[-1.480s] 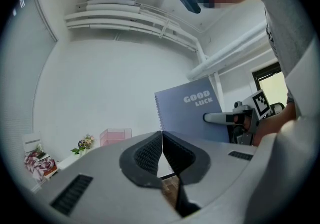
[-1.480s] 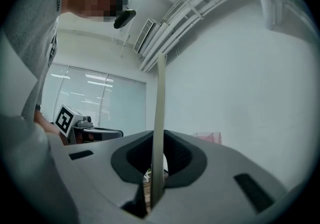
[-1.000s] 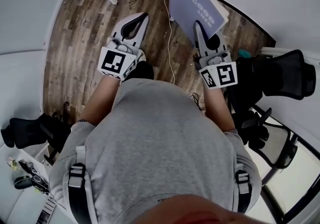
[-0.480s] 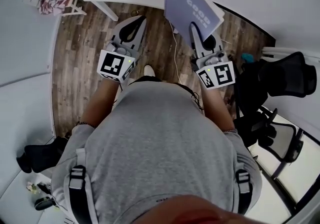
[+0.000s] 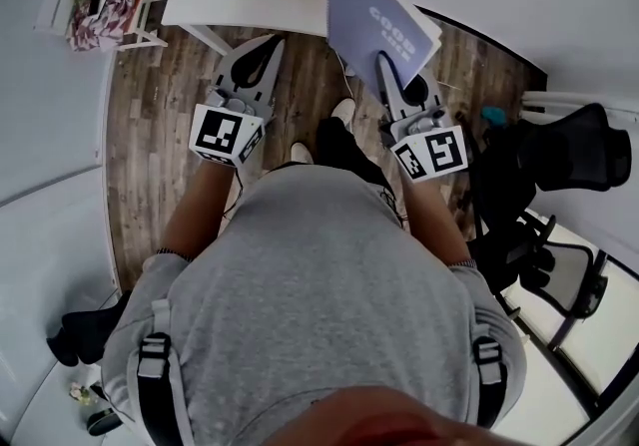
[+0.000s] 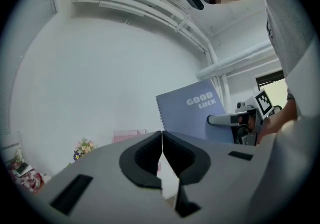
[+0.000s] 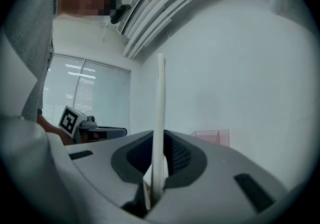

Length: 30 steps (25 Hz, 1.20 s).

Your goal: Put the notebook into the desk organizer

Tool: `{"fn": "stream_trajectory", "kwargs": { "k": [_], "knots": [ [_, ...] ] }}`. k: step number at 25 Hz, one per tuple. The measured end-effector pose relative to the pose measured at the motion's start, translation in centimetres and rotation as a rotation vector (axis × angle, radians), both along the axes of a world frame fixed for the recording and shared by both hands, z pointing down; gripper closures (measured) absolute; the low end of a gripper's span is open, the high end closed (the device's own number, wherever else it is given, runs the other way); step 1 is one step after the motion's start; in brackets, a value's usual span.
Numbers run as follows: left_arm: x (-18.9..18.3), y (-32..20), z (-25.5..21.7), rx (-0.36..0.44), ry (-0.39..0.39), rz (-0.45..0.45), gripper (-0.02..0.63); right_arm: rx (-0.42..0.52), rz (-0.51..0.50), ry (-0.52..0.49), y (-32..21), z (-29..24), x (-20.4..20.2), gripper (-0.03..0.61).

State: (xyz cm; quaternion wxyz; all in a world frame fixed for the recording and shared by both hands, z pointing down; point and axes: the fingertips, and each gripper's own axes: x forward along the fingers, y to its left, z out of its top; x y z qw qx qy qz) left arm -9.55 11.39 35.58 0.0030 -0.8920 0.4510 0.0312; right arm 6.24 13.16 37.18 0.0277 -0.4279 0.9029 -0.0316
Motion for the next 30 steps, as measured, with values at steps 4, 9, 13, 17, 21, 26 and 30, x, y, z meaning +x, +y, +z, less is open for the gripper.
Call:
{"fn": "stream_trajectory", "kwargs": {
  "k": [4,9,13,17,21,26,30],
  "knots": [
    [0.0,-2.7,0.5,-0.007,0.0,-0.007,0.591,-0.006,0.007,-0.008,-3.1,0.7,0.2,0.54],
    [0.8,-7.0,0.1,0.004,-0.009,-0.004,0.592,0.004,0.005,-0.013,-7.8,0.5,0.7,0.54],
    [2.0,-11.7,-0.3,0.008,-0.009,-0.008,0.592,0.012,0.003,-0.016,-12.3,0.0,1.8,0.54],
    [4.0,-15.5,-1.1,0.013,-0.01,-0.008,0.592,0.02,-0.001,-0.022,-16.4,-0.7,3.6,0.54],
    [5.4,-19.2,-1.7,0.022,-0.013,-0.022,0.591,0.035,-0.012,-0.032,-20.0,-1.6,5.1,0.54],
    [6.8,-22.6,-2.1,0.039,-0.025,-0.037,0.591,0.035,-0.034,-0.053,-23.7,-1.9,6.4,0.54],
    [6.8,-24.0,-2.3,0.037,-0.035,-0.058,0.591,0.028,-0.057,-0.071,-25.6,-2.1,6.5,0.54]
  ]
}}
